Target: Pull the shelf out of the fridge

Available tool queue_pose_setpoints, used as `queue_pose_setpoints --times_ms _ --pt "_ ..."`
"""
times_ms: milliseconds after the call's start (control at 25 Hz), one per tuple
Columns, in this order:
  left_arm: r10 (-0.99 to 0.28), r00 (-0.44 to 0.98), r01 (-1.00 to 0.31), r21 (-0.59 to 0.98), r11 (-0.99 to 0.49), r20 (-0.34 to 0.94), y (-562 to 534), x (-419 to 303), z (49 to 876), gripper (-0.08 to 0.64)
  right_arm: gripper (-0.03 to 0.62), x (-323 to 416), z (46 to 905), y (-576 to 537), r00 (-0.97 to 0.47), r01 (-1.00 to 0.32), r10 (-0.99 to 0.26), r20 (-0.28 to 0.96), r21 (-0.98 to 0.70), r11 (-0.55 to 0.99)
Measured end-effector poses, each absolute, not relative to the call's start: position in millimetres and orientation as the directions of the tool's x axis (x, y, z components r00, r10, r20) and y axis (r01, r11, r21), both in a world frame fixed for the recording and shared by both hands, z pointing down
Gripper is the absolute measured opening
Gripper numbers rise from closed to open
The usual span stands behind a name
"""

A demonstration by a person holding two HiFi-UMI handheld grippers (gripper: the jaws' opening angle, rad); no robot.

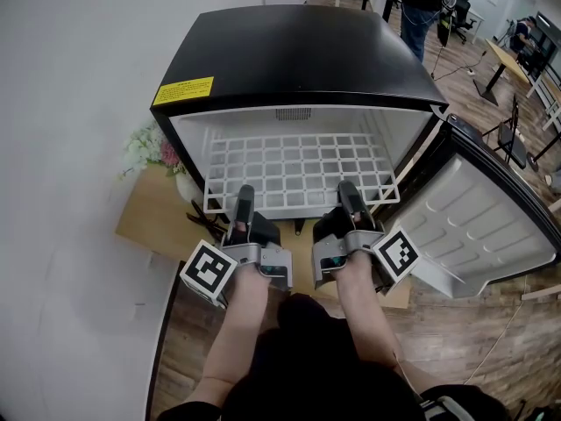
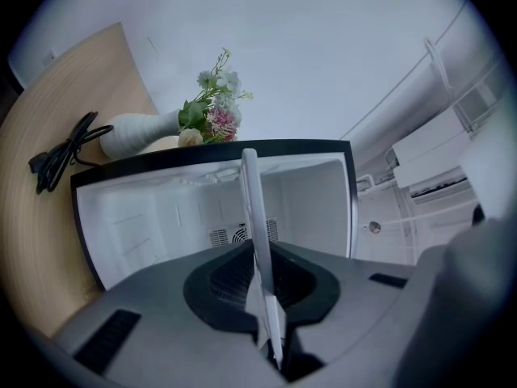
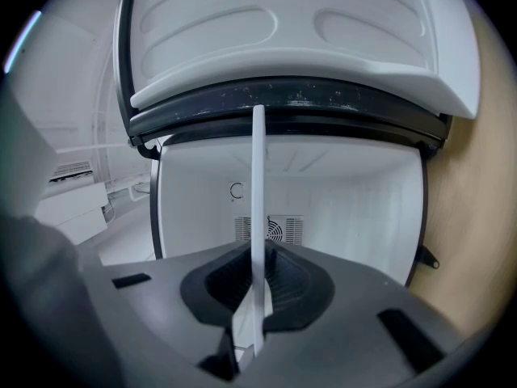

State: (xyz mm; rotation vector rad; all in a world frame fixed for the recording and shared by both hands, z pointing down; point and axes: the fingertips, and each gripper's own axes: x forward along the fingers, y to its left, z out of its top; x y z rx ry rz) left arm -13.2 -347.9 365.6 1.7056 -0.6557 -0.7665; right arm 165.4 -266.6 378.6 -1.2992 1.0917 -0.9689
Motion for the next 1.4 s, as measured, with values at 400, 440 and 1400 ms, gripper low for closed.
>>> queue_pose_setpoints --times_ms 400,440,1400 --pt "-0.754 0.637 -0.045 0.97 -0.241 -0.157 -346.4 -13.8 365.3 0.034 0.011 165.0 378.9 -264.9 0.233 -0.049 -0.971 -0.06 -0.998 0.05" --pt "-0.755 0.637 -0.046 0.97 -0.241 -0.157 -346.2 -14.0 365.3 0.034 0.011 164.7 378.6 -264.9 0.231 -0.048 -0.971 -0.062 -0.997 0.052" --pt "-0.756 0.636 -0.05 0.969 -0.243 -0.157 -329.9 -21.9 365.2 0.034 0.011 156.5 378.4 -248.4 0.225 -0.048 -0.973 -0.057 -0.998 0.047"
